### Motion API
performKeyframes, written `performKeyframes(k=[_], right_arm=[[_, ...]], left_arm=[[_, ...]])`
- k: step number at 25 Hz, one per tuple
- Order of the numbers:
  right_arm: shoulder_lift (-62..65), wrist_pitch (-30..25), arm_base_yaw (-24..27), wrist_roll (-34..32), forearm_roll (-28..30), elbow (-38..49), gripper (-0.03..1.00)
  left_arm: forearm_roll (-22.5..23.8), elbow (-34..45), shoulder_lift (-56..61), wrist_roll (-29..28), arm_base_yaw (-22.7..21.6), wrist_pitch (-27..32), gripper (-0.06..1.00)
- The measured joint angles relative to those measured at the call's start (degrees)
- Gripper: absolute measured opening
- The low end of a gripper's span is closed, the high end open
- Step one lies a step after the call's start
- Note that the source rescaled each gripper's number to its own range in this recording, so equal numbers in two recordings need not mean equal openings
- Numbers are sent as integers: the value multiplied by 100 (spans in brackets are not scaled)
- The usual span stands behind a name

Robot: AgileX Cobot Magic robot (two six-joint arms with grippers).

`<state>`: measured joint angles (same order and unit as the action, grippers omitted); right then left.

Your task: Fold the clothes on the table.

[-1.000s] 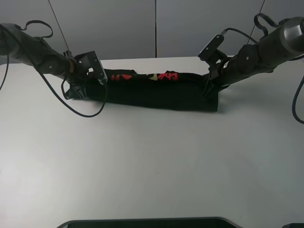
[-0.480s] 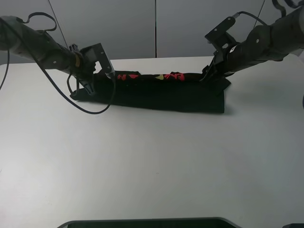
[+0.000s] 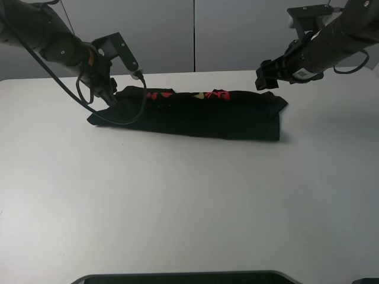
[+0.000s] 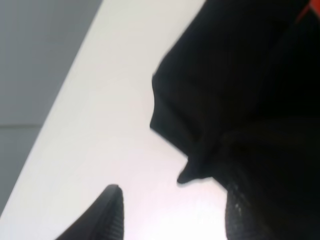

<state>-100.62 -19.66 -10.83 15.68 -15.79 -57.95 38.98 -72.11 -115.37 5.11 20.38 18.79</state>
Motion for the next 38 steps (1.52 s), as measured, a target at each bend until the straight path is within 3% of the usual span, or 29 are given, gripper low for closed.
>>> performKeyframes(k=[3, 7, 19, 25, 33, 38], right_arm=[[0, -197, 199, -426, -230, 0, 83], [-104, -636, 580, -503, -699, 0, 83], [-1122, -1177, 740, 983, -2394, 0, 83], [-1495, -1189, 740, 1540, -2937, -14, 83], [-1781, -1386, 740, 2390, -4156, -86, 83], [-1888, -1513, 740, 2555, -4389, -135, 82]], left_arm=[[-101, 0, 71, -16, 0, 150, 72], [-420, 0, 275, -20, 0, 254, 72], [-1217, 0, 1064, -31, 267, 828, 72], [-1288, 0, 1574, -31, 302, 943, 72], [-1301, 0, 2048, 58, 302, 964, 72], [-1315, 0, 2107, 58, 302, 968, 72]])
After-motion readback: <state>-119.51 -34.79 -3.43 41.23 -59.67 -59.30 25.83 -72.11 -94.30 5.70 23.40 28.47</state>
